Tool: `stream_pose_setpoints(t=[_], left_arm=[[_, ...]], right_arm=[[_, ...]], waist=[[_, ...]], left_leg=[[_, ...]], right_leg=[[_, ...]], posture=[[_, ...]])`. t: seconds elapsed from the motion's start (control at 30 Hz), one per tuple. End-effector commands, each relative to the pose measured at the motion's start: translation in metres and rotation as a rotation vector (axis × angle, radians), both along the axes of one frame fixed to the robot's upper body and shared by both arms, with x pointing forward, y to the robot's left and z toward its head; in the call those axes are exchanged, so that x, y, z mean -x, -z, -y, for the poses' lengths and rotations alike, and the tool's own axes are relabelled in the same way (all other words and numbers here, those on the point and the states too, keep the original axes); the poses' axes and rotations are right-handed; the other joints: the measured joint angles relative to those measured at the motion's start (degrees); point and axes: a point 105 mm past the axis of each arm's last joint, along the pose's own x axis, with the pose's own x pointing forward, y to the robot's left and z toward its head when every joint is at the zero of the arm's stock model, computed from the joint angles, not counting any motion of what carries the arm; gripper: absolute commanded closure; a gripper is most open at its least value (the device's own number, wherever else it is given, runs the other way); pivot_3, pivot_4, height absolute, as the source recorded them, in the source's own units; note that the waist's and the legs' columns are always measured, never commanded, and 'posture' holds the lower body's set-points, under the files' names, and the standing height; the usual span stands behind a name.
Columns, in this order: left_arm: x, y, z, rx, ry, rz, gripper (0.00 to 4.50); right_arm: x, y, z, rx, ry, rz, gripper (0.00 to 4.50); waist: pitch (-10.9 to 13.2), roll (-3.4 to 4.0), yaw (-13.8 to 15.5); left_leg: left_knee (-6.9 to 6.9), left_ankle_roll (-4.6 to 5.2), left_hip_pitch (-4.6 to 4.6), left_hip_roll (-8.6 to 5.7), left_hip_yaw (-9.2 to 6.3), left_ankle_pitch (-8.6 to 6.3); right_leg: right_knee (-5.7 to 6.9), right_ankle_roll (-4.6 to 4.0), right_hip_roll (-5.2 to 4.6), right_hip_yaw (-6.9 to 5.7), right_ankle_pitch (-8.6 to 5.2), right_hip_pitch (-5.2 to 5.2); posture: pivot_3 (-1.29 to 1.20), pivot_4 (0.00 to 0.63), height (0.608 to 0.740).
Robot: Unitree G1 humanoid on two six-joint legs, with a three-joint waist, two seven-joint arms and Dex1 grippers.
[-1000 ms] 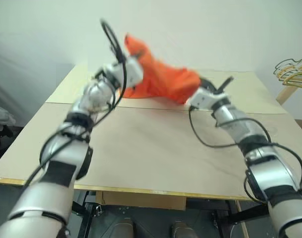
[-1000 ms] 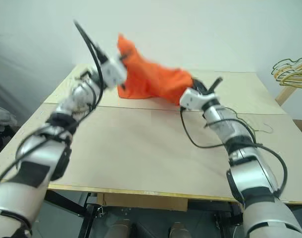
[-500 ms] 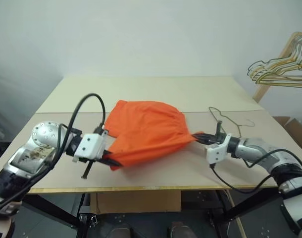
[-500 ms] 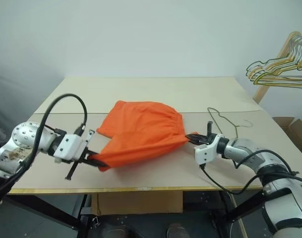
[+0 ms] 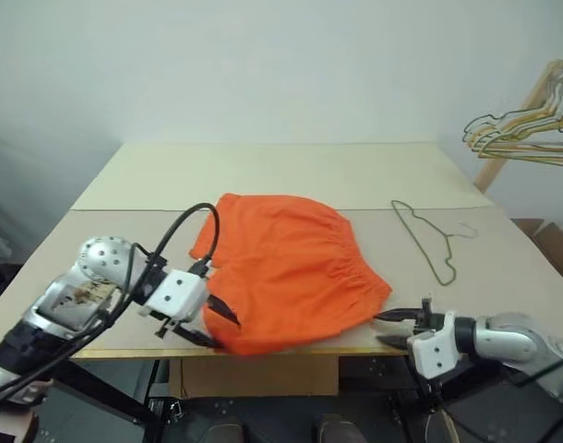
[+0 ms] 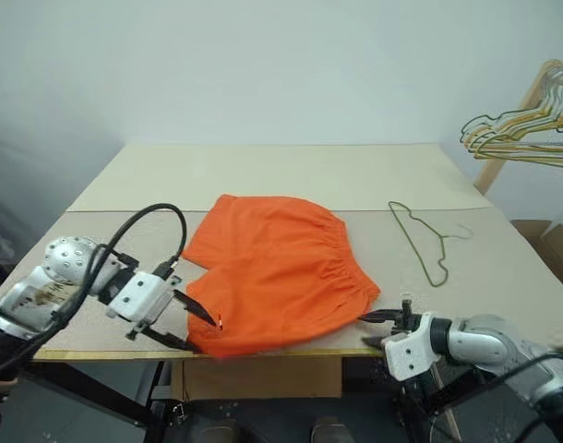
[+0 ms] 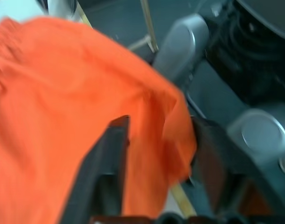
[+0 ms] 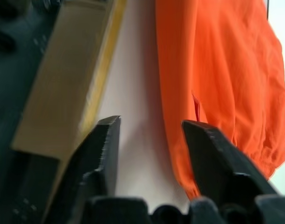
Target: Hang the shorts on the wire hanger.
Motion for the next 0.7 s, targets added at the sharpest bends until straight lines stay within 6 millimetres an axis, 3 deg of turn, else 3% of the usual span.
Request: stream_pose_setpoints(t=[0.03,0.1,0.13,0.27,0.4,0.57,0.7], left_arm=[[0.004,-0.013,-0.021,-0.085,0.065,0.059,0.92],[0.003,-0.018,-0.028,-0.098,0.067,0.076,0.18],[-0.002,-0.023,-0.027,-0.071,0.05,0.087,0.04],[-0.035,-0.055,0.003,0.2,-0.108,0.087,0.04],[-0.053,-0.079,0.037,0.464,-0.266,-0.015,0.04],[-0.059,-0.078,0.066,0.576,-0.319,-0.056,0.04],[-0.058,-0.066,0.082,0.544,-0.315,-0.065,0.04]], right_arm=[[-0.008,-0.03,0.006,-0.072,0.108,0.035,0.66],[-0.014,-0.037,0.016,-0.134,0.249,0.021,0.0],[-0.022,-0.043,0.024,-0.186,0.361,0.032,0.0],[-0.043,-0.066,0.059,-0.435,0.816,-0.018,0.0],[-0.06,-0.068,0.079,-0.54,1.166,-0.119,0.0],[-0.093,-0.054,0.118,-0.585,1.651,-0.235,0.0],[-0.108,-0.041,0.136,-0.572,1.84,-0.279,0.0]], waist=[[0.0,-0.07,-0.1],[0.0,-0.08,0.2],[0.0,-0.08,0.6],[0.0,-0.1,2.3],[-0.1,-0.29,2.1],[-0.1,-0.26,0.8],[-0.1,-0.26,0.7]], left_leg=[[0.0,0.01,-0.03,0.01,0.01,-0.01],[-0.01,0.05,-0.11,0.01,0.07,-0.04],[0.0,0.05,-0.18,-0.01,0.11,-0.05],[0.24,0.05,-0.57,-0.03,0.09,-0.03],[0.34,0.04,-0.81,-0.03,0.04,-0.03],[0.29,0.06,-0.84,-0.04,0.01,-0.04],[0.21,0.06,-0.92,-0.07,-0.03,-0.04]], right_leg=[[0.0,-0.01,0.0,0.0,-0.01,-0.06],[-0.02,-0.01,-0.04,0.0,-0.05,-0.12],[-0.02,0.0,-0.06,0.02,-0.05,-0.2],[0.05,0.09,-0.04,-0.07,0.0,-0.45],[0.02,0.21,0.01,-0.06,0.08,-0.54],[0.0,0.56,0.06,0.0,0.34,-0.63],[-0.04,0.56,0.09,-0.01,0.35,-0.69]], posture=[[0.06,0.0,0.74],[0.07,0.0,0.74],[0.07,0.0,0.74],[0.08,0.0,0.74],[0.07,0.0,0.74],[0.05,0.0,0.74],[0.05,0.0,0.74]])
